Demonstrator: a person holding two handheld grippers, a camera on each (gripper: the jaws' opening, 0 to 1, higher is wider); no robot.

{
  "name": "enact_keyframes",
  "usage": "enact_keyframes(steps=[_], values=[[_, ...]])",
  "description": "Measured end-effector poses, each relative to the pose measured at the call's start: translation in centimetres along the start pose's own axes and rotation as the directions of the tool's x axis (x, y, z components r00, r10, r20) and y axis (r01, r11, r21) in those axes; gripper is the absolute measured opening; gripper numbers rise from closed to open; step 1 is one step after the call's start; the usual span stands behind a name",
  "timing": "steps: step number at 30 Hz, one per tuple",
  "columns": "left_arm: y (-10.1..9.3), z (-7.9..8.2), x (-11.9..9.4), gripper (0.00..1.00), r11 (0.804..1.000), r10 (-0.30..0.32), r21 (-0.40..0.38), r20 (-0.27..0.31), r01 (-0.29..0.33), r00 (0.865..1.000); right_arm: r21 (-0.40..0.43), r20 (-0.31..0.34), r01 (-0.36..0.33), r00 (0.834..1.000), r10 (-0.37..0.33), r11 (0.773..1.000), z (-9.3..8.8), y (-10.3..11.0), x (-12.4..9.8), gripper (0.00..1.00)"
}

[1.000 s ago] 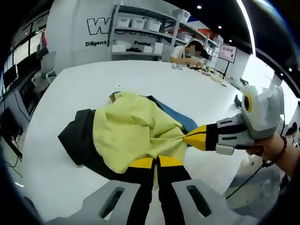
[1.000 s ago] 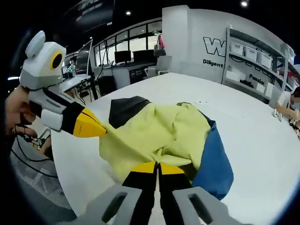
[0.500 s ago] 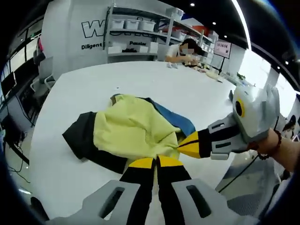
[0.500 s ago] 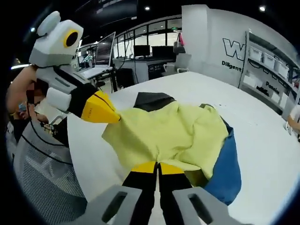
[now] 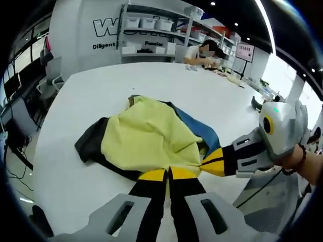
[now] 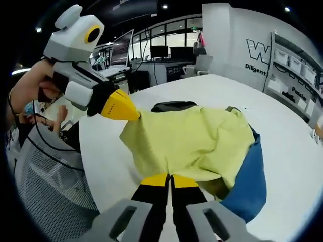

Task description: Fold the garment on the visible template until the final outline fits inside the template.

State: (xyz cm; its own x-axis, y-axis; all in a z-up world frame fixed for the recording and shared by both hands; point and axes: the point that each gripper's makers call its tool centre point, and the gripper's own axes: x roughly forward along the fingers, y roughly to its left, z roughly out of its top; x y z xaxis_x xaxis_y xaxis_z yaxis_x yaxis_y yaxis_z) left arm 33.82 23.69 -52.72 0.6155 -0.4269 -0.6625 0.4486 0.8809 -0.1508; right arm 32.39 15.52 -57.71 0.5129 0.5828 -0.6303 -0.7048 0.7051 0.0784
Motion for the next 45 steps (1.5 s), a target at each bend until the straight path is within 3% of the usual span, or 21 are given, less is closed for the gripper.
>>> enact_keyframes(steps=[5, 7, 9, 12, 15, 18, 25, 30, 42, 45], values=[[0.8, 0.2, -0.2, 0.02, 1.000, 0.030, -0.001, 0.005, -0.030, 1.000, 0.037, -0.038, 0.104, 0.994, -0.102, 0.994, -1.8, -3.1, 0.1, 0.00], [1.1, 0.4, -0.4, 0.02, 0.999, 0.037, -0.005, 0.014, -0.037, 0.999, 0.079, -0.048, 0.139, 0.990, -0.135, 0.987, -2.6, -4.4, 0.2, 0.08], [1.6, 0.9, -0.6, 0.02, 0.999, 0.046, -0.019, 0.035, -0.046, 0.998, 0.096, -0.047, 0.140, 0.990, -0.136, 0.986, -3.2, -5.2, 0.5, 0.15], [2.3, 1.8, -0.7, 0.02, 0.998, 0.059, -0.028, 0.057, -0.058, 0.997, 0.108, -0.069, 0.151, 0.987, -0.144, 0.983, -4.3, -6.2, 0.7, 0.15], [2.7, 2.5, -0.7, 0.02, 0.997, 0.071, -0.025, 0.068, -0.070, 0.995, 0.133, -0.065, 0.182, 0.982, -0.175, 0.974, -4.7, -7.3, 0.6, 0.21], [2.8, 3.0, -0.7, 0.02, 0.997, 0.072, -0.026, 0.081, -0.070, 0.994, 0.128, -0.082, 0.186, 0.981, -0.176, 0.974, -5.1, -7.5, 0.9, 0.22], [2.6, 3.4, -0.4, 0.02, 0.998, 0.065, -0.023, 0.086, -0.063, 0.994, 0.112, -0.031, 0.155, 0.988, -0.153, 0.981, -3.0, -6.2, 1.4, 0.19], [2.5, 3.6, -0.5, 0.02, 0.998, 0.060, -0.026, 0.092, -0.058, 0.994, 0.122, -0.031, 0.136, 0.991, -0.133, 0.983, -2.8, -6.0, 2.5, 0.21], [3.1, 4.6, -1.0, 0.02, 0.998, 0.065, -0.025, 0.118, -0.063, 0.991, 0.123, -0.120, 0.236, 0.968, -0.222, 0.964, -4.5, -8.5, 3.2, 0.19], [3.3, 4.7, -1.1, 0.02, 0.997, 0.071, -0.025, 0.122, -0.069, 0.990, 0.093, -0.128, 0.262, 0.960, -0.249, 0.961, -4.7, -9.1, 3.1, 0.13]])
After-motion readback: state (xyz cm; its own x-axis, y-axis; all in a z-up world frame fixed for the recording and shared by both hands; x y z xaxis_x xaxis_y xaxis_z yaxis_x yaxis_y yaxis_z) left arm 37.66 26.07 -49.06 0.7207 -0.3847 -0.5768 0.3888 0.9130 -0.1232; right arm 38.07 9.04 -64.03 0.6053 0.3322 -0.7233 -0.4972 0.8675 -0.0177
